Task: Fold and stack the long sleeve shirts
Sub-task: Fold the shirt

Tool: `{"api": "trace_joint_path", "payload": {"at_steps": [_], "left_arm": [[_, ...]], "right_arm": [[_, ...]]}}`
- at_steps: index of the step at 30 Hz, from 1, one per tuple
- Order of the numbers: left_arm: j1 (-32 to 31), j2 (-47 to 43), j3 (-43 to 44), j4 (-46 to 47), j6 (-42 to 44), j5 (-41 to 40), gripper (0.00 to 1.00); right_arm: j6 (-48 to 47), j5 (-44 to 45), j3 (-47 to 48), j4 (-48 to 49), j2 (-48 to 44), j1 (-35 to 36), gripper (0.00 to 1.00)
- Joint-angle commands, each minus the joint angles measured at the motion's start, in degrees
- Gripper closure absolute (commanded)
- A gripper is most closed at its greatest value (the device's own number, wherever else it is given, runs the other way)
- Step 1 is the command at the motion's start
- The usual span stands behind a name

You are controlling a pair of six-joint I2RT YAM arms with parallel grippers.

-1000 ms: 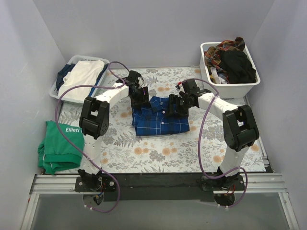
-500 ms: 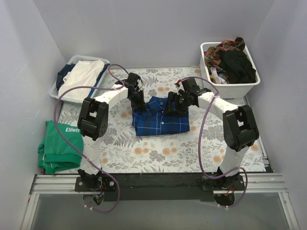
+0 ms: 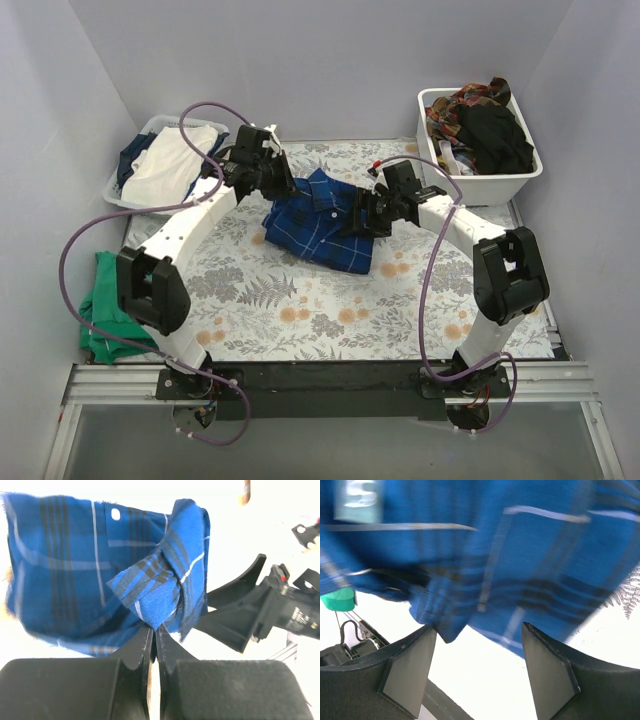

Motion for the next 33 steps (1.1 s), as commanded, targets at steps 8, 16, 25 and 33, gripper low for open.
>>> {"api": "trace_joint_path", "payload": {"at_steps": [8,16,25,33], "left_arm": [[0.9,-2.5,-14.5,3.3,-6.1,-10.4,1.0],[3.6,8.0,-7.3,4.4,-6.2,-16.7,0.68],[5.3,8.8,-1.2,4.7,-1.8,-14.1,0.5],[5.4,12.0,3.0,0.9,0.4,-12.0,0.39]], "right_arm": [[-4.5,4.7,5.9,-2.6,-2.6,0.1,0.17],[-3.5,9.3,7.2,-3.9,-1.5,-2.1,0.13],[-3.6,12.0,12.0,-3.9,5.5,-2.7,0.14],[-2.7,13.1,11.4,-4.4,8.3,-2.7,0.17]]}}
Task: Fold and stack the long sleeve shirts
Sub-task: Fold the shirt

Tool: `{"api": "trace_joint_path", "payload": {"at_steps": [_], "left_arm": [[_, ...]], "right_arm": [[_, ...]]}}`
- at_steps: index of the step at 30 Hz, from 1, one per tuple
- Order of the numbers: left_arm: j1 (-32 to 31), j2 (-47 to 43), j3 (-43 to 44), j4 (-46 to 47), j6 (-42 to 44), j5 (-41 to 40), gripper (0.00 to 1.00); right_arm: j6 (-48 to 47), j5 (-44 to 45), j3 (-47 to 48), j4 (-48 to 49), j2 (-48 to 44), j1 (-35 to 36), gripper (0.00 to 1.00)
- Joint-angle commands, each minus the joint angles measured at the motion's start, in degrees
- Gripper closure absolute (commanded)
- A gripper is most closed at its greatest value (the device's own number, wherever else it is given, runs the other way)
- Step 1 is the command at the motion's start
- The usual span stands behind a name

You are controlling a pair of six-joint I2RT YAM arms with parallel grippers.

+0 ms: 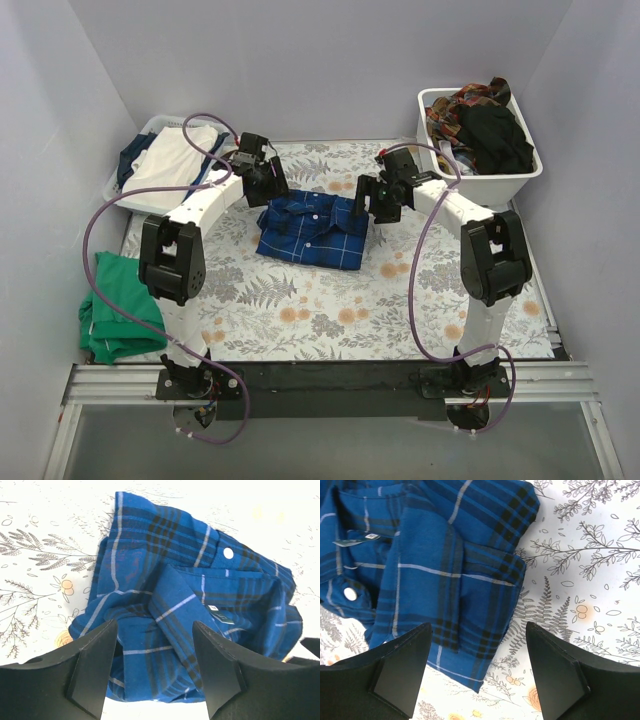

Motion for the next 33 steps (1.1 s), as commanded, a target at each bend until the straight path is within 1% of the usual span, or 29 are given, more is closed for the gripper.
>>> {"api": "trace_joint_path", "payload": {"at_steps": [1,5,8,12,14,18,20,24,30,32,33], "left_arm": [[-0.2,0.3,3.5,-3.3,2.0,1.2,0.39],[0.2,-1.1,1.5,-3.6,2.2,2.0,0.39],[0.4,1.1,4.9,-8.9,2.2,2.1,0.39],[0.5,1.7,5.1,-9.9,2.2,5.0,0.38],[0.4,2.6,6.6,-12.6,1.9,5.2,0.38],[0.5,3.1,7.3,-15.1,1.8,5.3,0.38],[0.6,2.9,6.9,-14.6,1.7,6.6,0.38],[0.8,5.4,9.6,-15.9,1.0,10.6,0.37],[1.2,7.1,10.6,-12.6,-0.7,15.3,0.37],[1.9,7.8,11.0,-11.2,-1.3,17.3,0.39],[2.1,8.3,11.1,-10.7,-1.7,18.8,0.44]], "right_arm": [[0.4,1.5,1.0,-0.4,0.0,-0.1,0.17],[0.7,1.4,1.2,-0.3,0.9,0.0,0.19],[1.0,1.3,1.6,-0.6,1.8,-0.1,0.19],[1.3,1.2,1.3,-0.6,2.2,-0.1,0.19],[1.4,1.0,1.3,-0.7,2.3,-0.3,0.19],[1.6,0.4,1.4,-0.9,2.8,-0.3,0.19],[1.7,0.4,1.3,-1.3,3.0,-0.3,0.19],[2.1,-0.4,1.4,-2.0,3.6,-0.5,0.19],[2.8,-1.3,1.0,-1.4,3.5,-1.2,0.18],[3.0,-2.3,0.9,-0.6,3.7,-1.5,0.18],[3.2,-2.6,0.6,0.5,3.7,-1.6,0.18]]}}
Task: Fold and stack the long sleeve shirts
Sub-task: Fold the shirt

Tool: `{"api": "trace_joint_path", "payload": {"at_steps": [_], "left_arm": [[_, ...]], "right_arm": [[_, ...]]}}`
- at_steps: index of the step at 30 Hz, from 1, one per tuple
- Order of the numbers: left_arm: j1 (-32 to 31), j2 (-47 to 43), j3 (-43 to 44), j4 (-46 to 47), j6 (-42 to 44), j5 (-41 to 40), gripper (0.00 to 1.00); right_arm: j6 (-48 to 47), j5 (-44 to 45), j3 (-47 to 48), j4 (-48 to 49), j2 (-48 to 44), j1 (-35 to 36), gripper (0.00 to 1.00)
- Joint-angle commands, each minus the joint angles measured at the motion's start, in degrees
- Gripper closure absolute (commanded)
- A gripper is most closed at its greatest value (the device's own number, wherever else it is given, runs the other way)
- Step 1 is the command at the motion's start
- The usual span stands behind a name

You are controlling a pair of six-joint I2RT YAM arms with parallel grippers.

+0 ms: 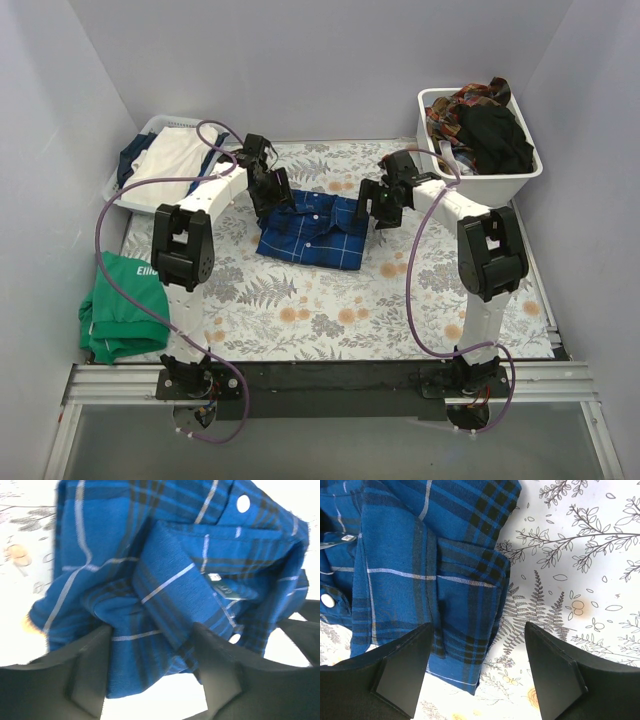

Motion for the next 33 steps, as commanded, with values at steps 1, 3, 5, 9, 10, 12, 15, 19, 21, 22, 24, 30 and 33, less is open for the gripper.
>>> {"api": "trace_joint_path", "payload": {"at_steps": [1,3,5,9,10,12,15,19,21,22,24,30,33], "left_arm": [[1.3,0.4,2.5,3.2,-1.9,6.4,0.48],[1.5,-0.1,2.4,3.9,-2.2,6.5,0.64],[1.8,-0.7,1.9,5.0,-2.3,7.3,0.74],[2.6,-0.8,1.5,5.0,-2.4,8.9,0.97],[2.9,-1.0,1.2,5.0,-2.5,8.9,1.0],[3.2,-1.6,0.5,5.5,-2.4,9.1,1.0],[3.6,-3.0,-0.1,6.8,-1.7,8.8,1.0],[3.7,-5.9,-1.9,11.2,-0.8,9.5,1.0],[3.7,-8.2,-4.0,13.3,-0.3,10.2,1.0],[3.7,-9.1,-4.7,15.1,-0.2,10.5,1.0],[3.7,-11.6,-7.3,17.3,-0.2,10.9,1.0],[3.7,-16.1,-11.8,24.5,-0.3,10.4,1.0],[3.8,-15.5,-11.8,26.4,-0.7,9.4,0.94]], "right_arm": [[1.4,-2.5,0.3,2.8,0.9,-0.8,0.18],[2.3,-4.4,-0.5,4.4,1.1,-1.1,0.19],[3.0,-7.0,-0.8,6.8,1.8,-1.2,0.23],[3.3,-8.8,0.0,7.9,3.7,-1.2,0.31],[3.3,-9.0,0.1,7.8,4.0,-1.3,0.35],[3.4,-9.0,0.1,7.9,4.3,-1.4,0.38],[3.3,-9.5,-0.1,8.2,4.5,-1.3,0.57],[3.1,-10.0,0.2,8.5,4.5,-1.3,0.99],[2.9,-9.8,0.0,8.6,3.7,-1.3,0.99],[2.6,-9.7,-0.2,8.7,2.8,-1.3,0.99],[2.4,-9.8,-0.8,9.4,1.8,-1.4,0.99],[2.1,-10.5,-4.1,13.3,-3.2,-1.3,0.99],[2.2,-10.7,-4.5,14.7,-3.5,-1.3,0.99]]}}
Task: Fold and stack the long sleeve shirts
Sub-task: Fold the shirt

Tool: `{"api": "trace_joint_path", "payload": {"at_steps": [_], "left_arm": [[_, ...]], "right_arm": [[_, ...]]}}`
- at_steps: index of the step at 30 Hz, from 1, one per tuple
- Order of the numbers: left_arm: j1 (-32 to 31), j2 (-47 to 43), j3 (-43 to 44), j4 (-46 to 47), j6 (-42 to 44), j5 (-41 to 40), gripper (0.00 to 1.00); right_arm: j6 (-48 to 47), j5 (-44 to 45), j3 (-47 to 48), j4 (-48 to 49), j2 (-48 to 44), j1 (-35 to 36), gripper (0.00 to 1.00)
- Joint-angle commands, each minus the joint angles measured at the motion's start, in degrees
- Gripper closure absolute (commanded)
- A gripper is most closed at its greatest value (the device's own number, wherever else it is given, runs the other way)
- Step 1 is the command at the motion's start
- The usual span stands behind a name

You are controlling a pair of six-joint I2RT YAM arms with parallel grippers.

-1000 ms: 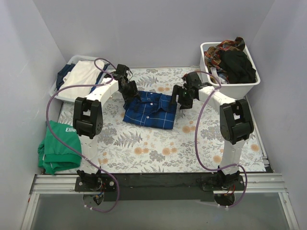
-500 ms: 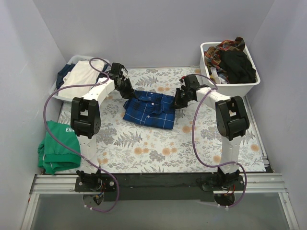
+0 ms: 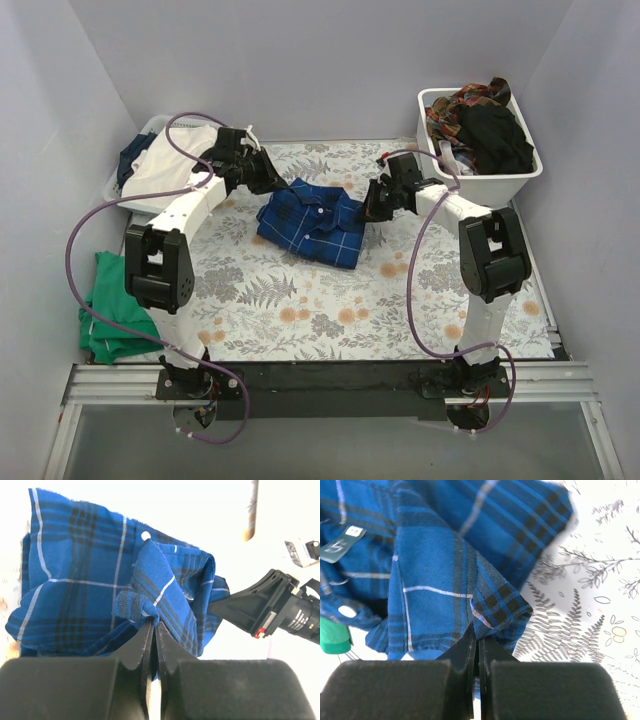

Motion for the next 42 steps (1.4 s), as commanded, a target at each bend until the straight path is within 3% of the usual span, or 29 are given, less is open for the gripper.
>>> {"api": "trace_joint_path", "payload": {"at_steps": [1,3,6,7,8,9,13,15,20,22,24,25,30,37,42], "left_arm": [[0.3,-1.7,-0.1,6.1,0.1,-0.5,0.93],[0.3,0.1,0.3,7.0,0.1,-1.0,0.92],[0.2,4.5,2.1,7.1,-0.2,-5.1,0.74],[0.3,5.7,2.7,6.6,-0.2,-6.4,0.68],[0.3,8.5,4.5,6.0,0.0,-9.1,0.67],[0.3,9.7,5.3,4.2,0.1,-10.9,0.67],[0.9,13.3,9.0,0.7,0.7,-19.0,0.58],[1.4,13.7,10.8,-0.2,1.6,-21.4,0.51],[1.7,11.1,14.0,-1.4,2.5,-24.7,0.48],[1.8,8.0,14.1,-1.3,2.8,-23.4,0.4],[1.7,5.6,13.7,-1.5,3.3,-22.6,0.39],[1.7,3.5,12.3,-1.5,3.8,-17.5,0.37],[1.5,0.7,7.5,-5.3,3.0,-6.9,0.37],[-1.1,2.3,4.2,-6.7,3.3,-0.9,0.41],[-2.3,11.0,7.9,-7.5,1.3,1.5,0.43]], "right_arm": [[-0.4,-1.7,-0.3,5.1,-2.8,-0.2,0.99],[-0.2,-2.9,0.4,5.7,-1.5,-0.2,0.99],[0.7,-4.6,2.5,5.2,2.1,-0.3,0.98],[1.3,-5.1,3.2,4.7,3.6,-0.3,0.84],[1.7,-5.2,3.6,4.3,4.0,-0.2,0.8],[1.9,-5.2,3.5,4.1,4.2,-0.3,0.71],[1.8,-3.1,2.7,2.5,2.3,-0.3,0.56],[0.9,-1.3,2.2,0.8,1.3,-0.4,0.52],[0.0,3.5,1.6,-0.7,-3.8,-0.6,0.51],[-0.2,6.1,1.3,-1.2,-6.9,-0.6,0.51],[-0.8,7.7,1.2,-1.6,-8.8,-0.4,0.51],[-1.1,8.5,1.4,-1.7,-10.2,-0.3,0.51],[-3.6,8.0,7.5,-7.3,-6.6,1.6,0.52],[-3.7,6.0,16.5,-13.7,2.4,3.8,0.53],[-2.4,4.4,19.0,-14.7,8.0,3.8,0.54]]}}
